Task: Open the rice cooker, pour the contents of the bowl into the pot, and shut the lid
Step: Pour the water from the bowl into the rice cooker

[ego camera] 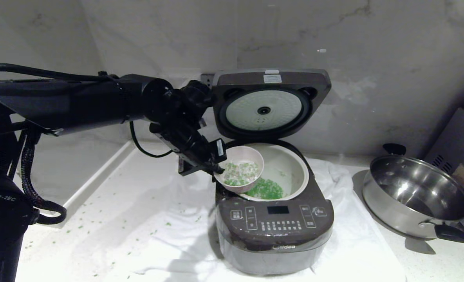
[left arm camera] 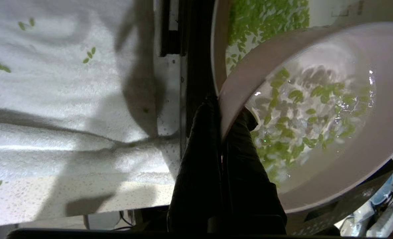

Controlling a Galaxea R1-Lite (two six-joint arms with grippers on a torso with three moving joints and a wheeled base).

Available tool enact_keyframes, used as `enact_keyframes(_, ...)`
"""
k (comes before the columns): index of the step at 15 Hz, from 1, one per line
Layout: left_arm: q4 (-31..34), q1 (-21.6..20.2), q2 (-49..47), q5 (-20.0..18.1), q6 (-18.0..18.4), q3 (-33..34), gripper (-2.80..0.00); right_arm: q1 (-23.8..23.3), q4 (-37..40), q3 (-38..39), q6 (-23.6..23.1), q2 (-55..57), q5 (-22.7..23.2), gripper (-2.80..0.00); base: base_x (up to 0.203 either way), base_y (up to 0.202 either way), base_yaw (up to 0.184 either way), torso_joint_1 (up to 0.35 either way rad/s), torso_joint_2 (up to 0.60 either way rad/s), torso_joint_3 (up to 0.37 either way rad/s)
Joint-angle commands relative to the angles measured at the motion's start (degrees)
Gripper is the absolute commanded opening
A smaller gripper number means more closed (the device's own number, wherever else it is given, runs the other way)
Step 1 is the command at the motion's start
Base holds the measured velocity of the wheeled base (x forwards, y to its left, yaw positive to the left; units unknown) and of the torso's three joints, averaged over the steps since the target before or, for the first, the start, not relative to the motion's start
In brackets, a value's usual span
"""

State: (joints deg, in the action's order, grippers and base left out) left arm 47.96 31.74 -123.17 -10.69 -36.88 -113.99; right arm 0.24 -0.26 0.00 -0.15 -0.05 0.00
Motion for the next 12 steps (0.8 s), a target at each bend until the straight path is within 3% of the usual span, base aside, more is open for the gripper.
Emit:
enact_keyframes(1,-0.8,0.8,-1.5,0.0,-0.2,0.0,-2.80,0.0,0.0,0.1,0.0,0.0,0.0,-2.80,0.000,0.000,0.000,0.000,0.00,0.000)
enact_keyframes(12,-12.2,5.2,-3.0,0.8,-1.9,0.1,-2.80,0.0,-0.1,0.1,0.0,0.0,0.0,-2.80,0.000,0.000,0.000,0.000,0.00,0.000)
